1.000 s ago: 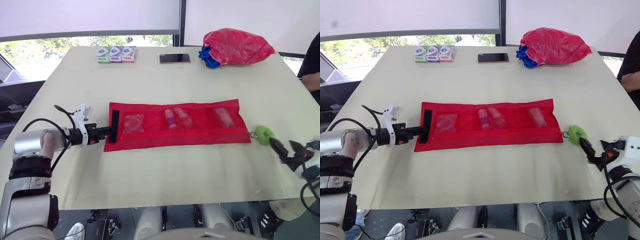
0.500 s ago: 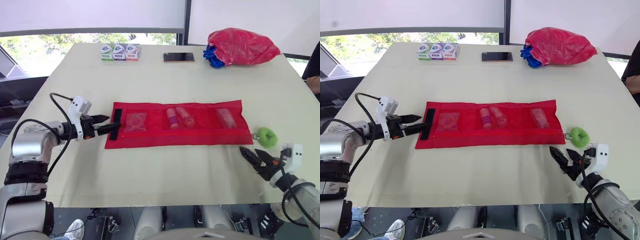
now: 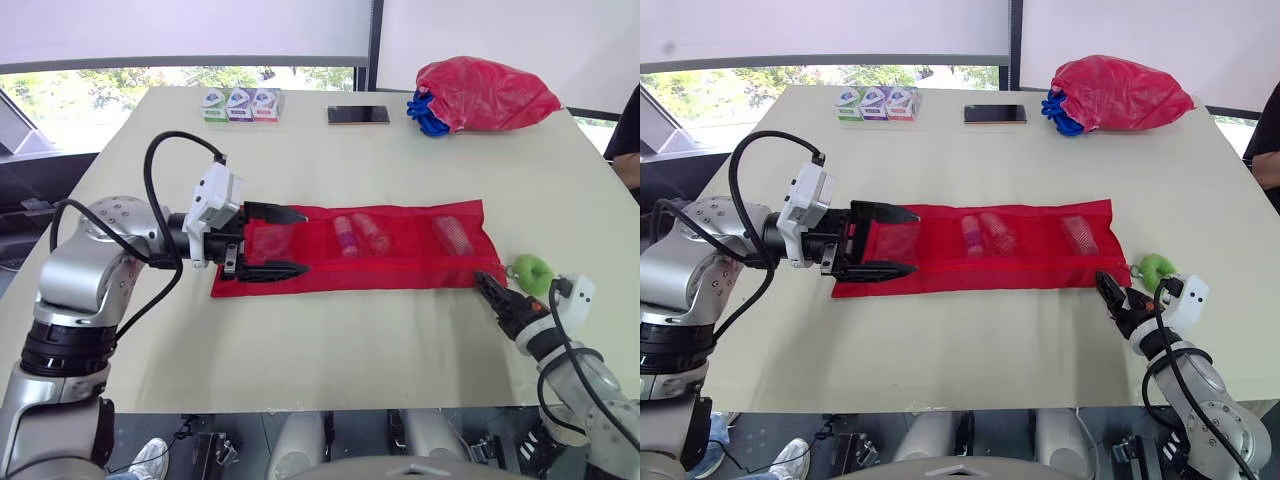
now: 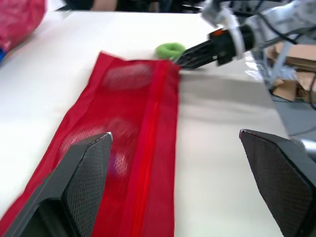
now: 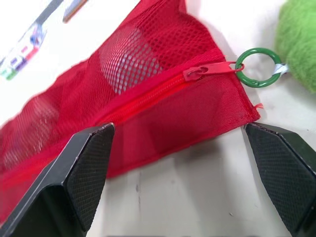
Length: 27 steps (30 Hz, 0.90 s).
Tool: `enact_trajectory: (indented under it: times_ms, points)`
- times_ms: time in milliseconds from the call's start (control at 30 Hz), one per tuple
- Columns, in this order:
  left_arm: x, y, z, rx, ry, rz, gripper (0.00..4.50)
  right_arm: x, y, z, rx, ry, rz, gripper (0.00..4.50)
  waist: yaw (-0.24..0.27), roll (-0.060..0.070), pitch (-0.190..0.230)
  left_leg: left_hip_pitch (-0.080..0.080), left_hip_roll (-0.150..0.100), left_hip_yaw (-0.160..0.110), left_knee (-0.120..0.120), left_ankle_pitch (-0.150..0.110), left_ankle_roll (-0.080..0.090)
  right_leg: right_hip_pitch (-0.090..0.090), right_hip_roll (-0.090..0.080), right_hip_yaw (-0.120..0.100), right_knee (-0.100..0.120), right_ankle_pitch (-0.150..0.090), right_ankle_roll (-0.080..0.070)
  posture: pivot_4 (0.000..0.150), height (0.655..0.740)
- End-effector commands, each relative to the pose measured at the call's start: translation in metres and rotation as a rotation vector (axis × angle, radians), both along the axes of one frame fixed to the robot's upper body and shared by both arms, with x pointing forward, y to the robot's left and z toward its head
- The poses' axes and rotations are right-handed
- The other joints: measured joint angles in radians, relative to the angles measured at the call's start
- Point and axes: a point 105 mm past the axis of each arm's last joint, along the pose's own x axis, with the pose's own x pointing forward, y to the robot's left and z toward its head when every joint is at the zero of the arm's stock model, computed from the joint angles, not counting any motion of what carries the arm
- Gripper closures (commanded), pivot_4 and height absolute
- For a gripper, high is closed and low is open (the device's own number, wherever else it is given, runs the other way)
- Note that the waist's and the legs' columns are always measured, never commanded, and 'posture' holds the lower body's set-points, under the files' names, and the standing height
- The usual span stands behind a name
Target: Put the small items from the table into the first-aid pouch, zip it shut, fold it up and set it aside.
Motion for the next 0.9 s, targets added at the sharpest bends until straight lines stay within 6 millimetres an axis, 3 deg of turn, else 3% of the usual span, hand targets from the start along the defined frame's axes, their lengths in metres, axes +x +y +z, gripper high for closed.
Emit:
enact_trajectory:
  times_ms: [33,300,533,633,700,733,800,833,900]
  points:
    - [-0.010,-0.010,0.014,-0.003,-0.038,-0.074,0.08,0.005,0.002,-0.001,0.063,0.012,-0.027,0.00,-0.001,0.000,0.000,0.000,0.000,0.000,0.000,0.000,0.000,0.000,0.000,0.000,0.000,0.000,0.000,0.150,0.7400]
    - [-0.015,-0.017,0.014,0.020,-0.067,-0.118,0.08,0.024,0.009,0.012,0.253,-0.041,-0.081,0.00,-0.008,0.000,0.001,0.001,0.002,0.001,0.000,0.000,0.000,0.000,0.003,0.003,0.001,0.000,0.001,0.150,0.7400]
    - [-0.015,-0.020,0.018,-0.008,-0.070,-0.114,0.08,0.031,0.020,0.017,0.288,-0.082,-0.057,0.00,-0.018,0.000,0.001,0.000,0.002,0.001,0.000,0.000,0.000,0.000,0.003,0.003,0.001,0.000,-0.001,0.150,0.7400]
    - [-0.014,-0.020,0.018,-0.013,-0.073,-0.110,0.00,0.031,0.021,0.018,0.290,-0.096,-0.060,0.72,-0.018,0.001,0.001,0.000,0.002,0.001,0.000,0.000,0.000,0.000,0.003,0.003,0.001,0.000,-0.001,0.150,0.7400]
    - [-0.014,-0.019,0.019,-0.023,-0.072,-0.108,0.00,0.031,0.016,0.021,0.276,-0.122,-0.083,1.56,-0.018,0.001,0.001,0.000,0.002,0.001,0.000,0.000,0.000,0.000,0.003,0.003,0.001,0.000,-0.001,0.150,0.7400]
    - [-0.014,-0.019,0.020,-0.029,-0.074,-0.107,0.00,0.031,0.014,0.023,0.274,-0.139,-0.091,2.31,-0.018,0.001,0.001,0.000,0.002,0.001,0.000,0.000,0.000,0.000,0.003,0.003,0.001,0.000,0.000,0.150,0.7400]
    - [-0.014,-0.020,0.022,-0.051,-0.075,-0.113,0.00,0.029,0.010,0.028,0.272,-0.176,-0.096,2.97,-0.018,0.001,0.001,0.000,0.001,0.001,0.000,0.000,0.000,0.000,0.003,0.003,0.001,0.000,0.000,0.150,0.7400]
    - [-0.014,-0.021,0.024,-0.066,-0.075,-0.114,0.00,0.028,0.009,0.031,0.270,-0.191,-0.097,3.70,-0.018,0.001,0.001,0.000,0.001,0.001,0.000,0.000,0.000,0.000,0.003,0.003,0.001,0.000,0.000,0.150,0.7400]
    - [-0.012,-0.023,0.026,-0.075,-0.080,-0.114,0.00,0.023,0.001,0.034,0.242,-0.213,-0.107,4.11,-0.014,0.002,0.002,0.000,0.001,0.001,0.000,0.000,0.000,0.000,0.003,0.003,0.001,0.000,0.000,0.150,0.7400]
